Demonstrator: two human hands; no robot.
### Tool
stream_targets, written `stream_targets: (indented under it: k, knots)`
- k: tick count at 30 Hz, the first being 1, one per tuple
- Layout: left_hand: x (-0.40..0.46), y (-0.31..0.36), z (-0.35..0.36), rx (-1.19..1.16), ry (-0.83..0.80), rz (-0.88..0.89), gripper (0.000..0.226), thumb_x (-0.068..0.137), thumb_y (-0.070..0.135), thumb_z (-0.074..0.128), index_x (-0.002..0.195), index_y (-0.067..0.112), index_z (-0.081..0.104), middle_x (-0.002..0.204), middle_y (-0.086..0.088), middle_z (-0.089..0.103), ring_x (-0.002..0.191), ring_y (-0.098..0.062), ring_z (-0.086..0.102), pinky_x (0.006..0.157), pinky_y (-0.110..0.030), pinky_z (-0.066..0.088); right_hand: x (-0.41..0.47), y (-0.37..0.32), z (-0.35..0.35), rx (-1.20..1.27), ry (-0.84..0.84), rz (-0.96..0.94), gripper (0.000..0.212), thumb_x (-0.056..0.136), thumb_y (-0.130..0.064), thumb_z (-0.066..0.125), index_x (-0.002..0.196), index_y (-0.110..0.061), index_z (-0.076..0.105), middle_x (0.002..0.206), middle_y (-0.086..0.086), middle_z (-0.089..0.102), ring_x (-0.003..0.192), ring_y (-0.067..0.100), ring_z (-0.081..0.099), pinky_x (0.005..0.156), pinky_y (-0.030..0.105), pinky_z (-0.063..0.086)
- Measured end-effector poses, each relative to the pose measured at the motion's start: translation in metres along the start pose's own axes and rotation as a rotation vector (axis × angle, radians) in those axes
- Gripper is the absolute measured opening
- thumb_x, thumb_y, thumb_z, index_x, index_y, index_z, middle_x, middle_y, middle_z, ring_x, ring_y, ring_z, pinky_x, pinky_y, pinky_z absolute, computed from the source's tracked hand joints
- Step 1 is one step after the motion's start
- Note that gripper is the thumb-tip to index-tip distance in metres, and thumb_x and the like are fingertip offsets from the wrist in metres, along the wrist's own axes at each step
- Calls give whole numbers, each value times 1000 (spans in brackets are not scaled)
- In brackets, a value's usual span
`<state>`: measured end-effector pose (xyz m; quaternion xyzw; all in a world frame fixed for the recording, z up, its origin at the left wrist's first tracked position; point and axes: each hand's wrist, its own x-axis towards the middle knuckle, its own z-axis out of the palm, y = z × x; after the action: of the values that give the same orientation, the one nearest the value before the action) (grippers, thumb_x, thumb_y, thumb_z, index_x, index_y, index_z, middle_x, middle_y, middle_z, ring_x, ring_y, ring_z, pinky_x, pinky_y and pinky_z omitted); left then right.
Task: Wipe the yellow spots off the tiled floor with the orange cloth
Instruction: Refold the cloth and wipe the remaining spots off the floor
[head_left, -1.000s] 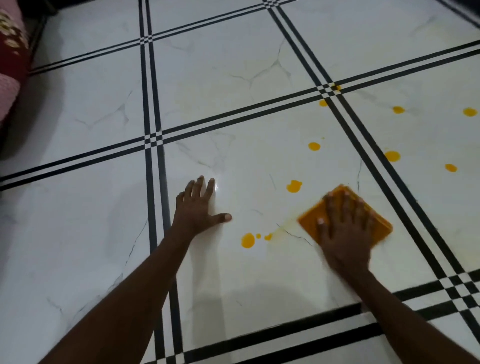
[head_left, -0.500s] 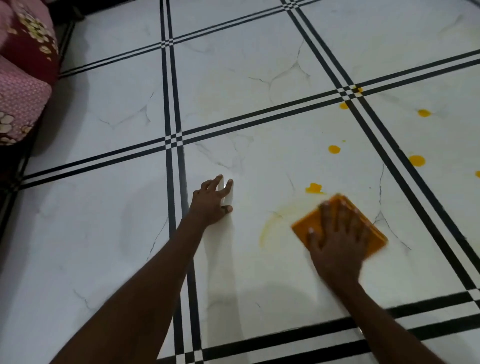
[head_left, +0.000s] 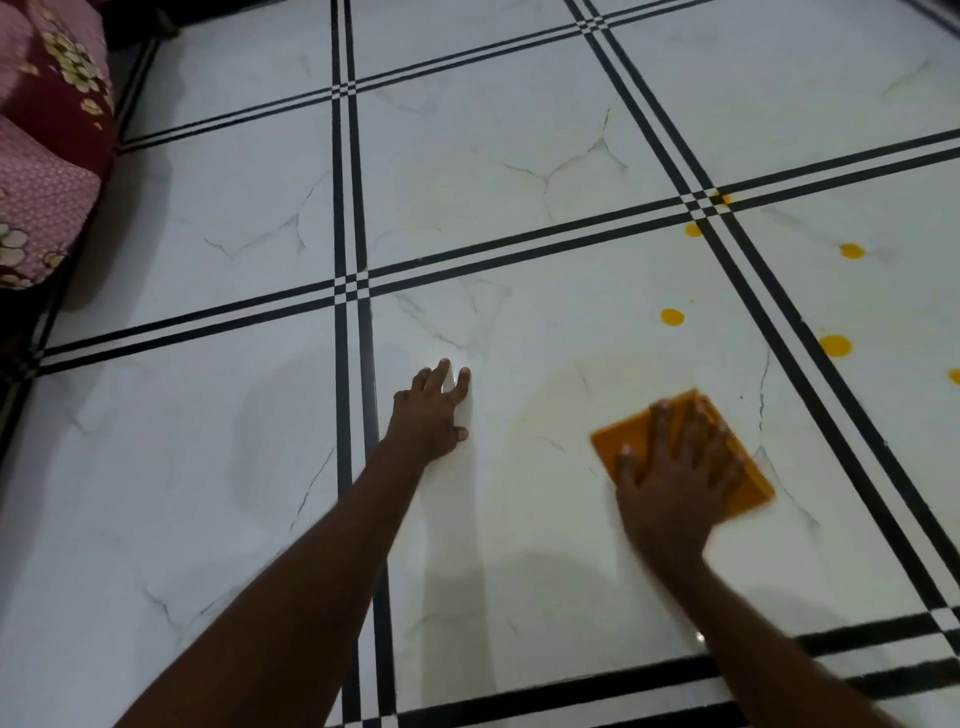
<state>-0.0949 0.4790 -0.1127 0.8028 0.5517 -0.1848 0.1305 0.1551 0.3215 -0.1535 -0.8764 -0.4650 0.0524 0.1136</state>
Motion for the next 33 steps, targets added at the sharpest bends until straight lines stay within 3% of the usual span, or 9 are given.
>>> stream_targets:
  k: [3, 7, 10, 14, 19, 24, 26, 30, 33]
  knots:
    - [0, 4, 1, -7, -1, -2, 92, 93, 39, 63, 160, 28, 1, 168, -7, -6, 154, -32, 1, 118, -53, 22, -73, -37, 4, 27, -105, -186, 83, 93, -53, 42, 164, -23, 12, 171, 16, 8, 156, 43, 11, 124, 63, 8]
    - [4, 0, 6, 20, 33, -2, 92, 93, 40, 63, 160, 27, 1, 168, -8, -4, 154, -33, 3, 118, -53, 23, -6, -75, 29, 21, -184, -538, 80, 94, -57, 39, 164, -28, 13, 172, 11, 6, 158, 38, 6, 125, 61, 5]
    - [3, -2, 12, 13, 81, 17, 92, 93, 39, 64, 160, 27, 3, 168, -8, -2, 154, -32, 4, 117, -51, 24, 61, -48, 33, -42, -97, -389, 77, 93, -57, 36, 163, -28, 22, 170, 13, 19, 155, 41, 18, 124, 61, 10]
    - [3, -3, 14, -7, 94, 56, 90, 95, 34, 61, 160, 24, 0, 167, -9, -7, 154, -32, -2, 120, -49, 17, 29, -38, 22, -26, -35, -204, 78, 93, -55, 36, 164, -25, 19, 170, 15, 18, 155, 42, 17, 125, 61, 6]
    - [7, -10, 16, -13, 22, 62, 93, 97, 37, 58, 158, 27, -10, 166, -7, -16, 154, -32, -8, 123, -48, 12, 45, -72, 33, -42, -194, -802, 76, 93, -60, 38, 163, -32, 21, 171, 8, 17, 157, 38, 13, 125, 59, 6]
    - [10, -13, 14, 18, -6, 50, 91, 97, 40, 56, 158, 30, -12, 166, -5, -17, 154, -29, -8, 122, -46, 12, 87, -38, 29, -12, -53, -211, 76, 94, -56, 36, 163, -26, 22, 170, 14, 20, 154, 42, 19, 125, 60, 9]
    - [10, -9, 14, 28, -8, 42, 91, 98, 40, 55, 158, 30, -13, 166, -6, -17, 154, -29, -9, 122, -45, 12, 39, -44, 23, -9, -40, -170, 79, 92, -55, 37, 163, -24, 19, 170, 16, 17, 154, 43, 16, 125, 62, 7]
    - [10, -6, 10, 13, -49, 17, 93, 98, 40, 56, 156, 30, -16, 165, -8, -19, 154, -31, -10, 122, -47, 10, 8, -66, 27, -6, -291, -755, 78, 94, -59, 38, 164, -30, 17, 172, 10, 9, 158, 39, 7, 124, 63, 5]
    - [11, -8, 13, 25, -25, 31, 92, 98, 42, 55, 157, 31, -15, 166, -7, -18, 154, -30, -8, 122, -47, 13, 65, -55, 23, -125, -341, -915, 76, 95, -63, 31, 163, -31, 18, 172, 8, 13, 157, 37, 13, 124, 62, 11]
